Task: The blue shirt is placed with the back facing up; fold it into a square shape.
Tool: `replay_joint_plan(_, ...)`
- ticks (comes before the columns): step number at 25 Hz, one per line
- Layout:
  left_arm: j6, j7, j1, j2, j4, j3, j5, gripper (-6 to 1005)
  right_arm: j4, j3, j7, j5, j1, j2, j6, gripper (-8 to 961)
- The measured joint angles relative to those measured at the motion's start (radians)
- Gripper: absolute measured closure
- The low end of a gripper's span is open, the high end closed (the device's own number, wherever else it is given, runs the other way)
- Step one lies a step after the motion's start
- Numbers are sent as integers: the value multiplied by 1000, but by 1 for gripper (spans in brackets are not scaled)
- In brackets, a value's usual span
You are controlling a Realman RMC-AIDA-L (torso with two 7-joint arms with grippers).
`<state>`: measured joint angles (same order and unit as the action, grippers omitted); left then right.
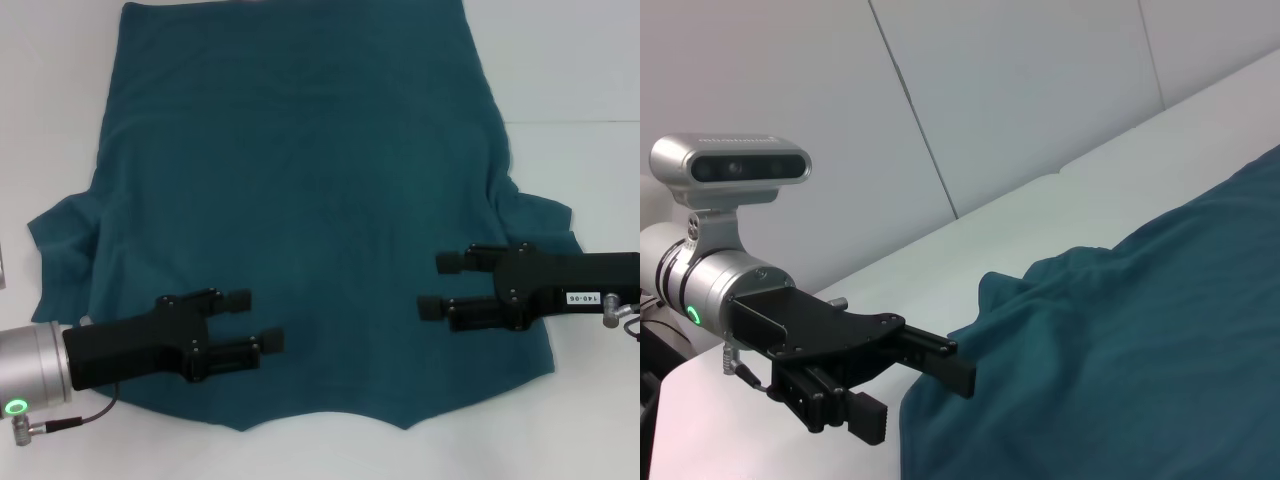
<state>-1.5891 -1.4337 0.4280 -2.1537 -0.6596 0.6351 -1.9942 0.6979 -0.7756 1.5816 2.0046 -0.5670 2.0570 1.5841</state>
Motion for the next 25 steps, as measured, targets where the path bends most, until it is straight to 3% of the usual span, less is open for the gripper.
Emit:
replay_joint_plan(13, 47, -17, -6, -3, -2, -12, 11, 160, 0, 24, -5, -1, -1, 0, 5, 54)
replay_joint_plan(18, 152, -90, -1, -6, 1, -95, 11, 162, 0, 44, -9, -2, -3, 0, 5, 54)
replay_joint_plan(25, 191, -138, 0, -7, 1, -231, 13, 165, 0, 52, -10, -8, -11, 5, 1, 55)
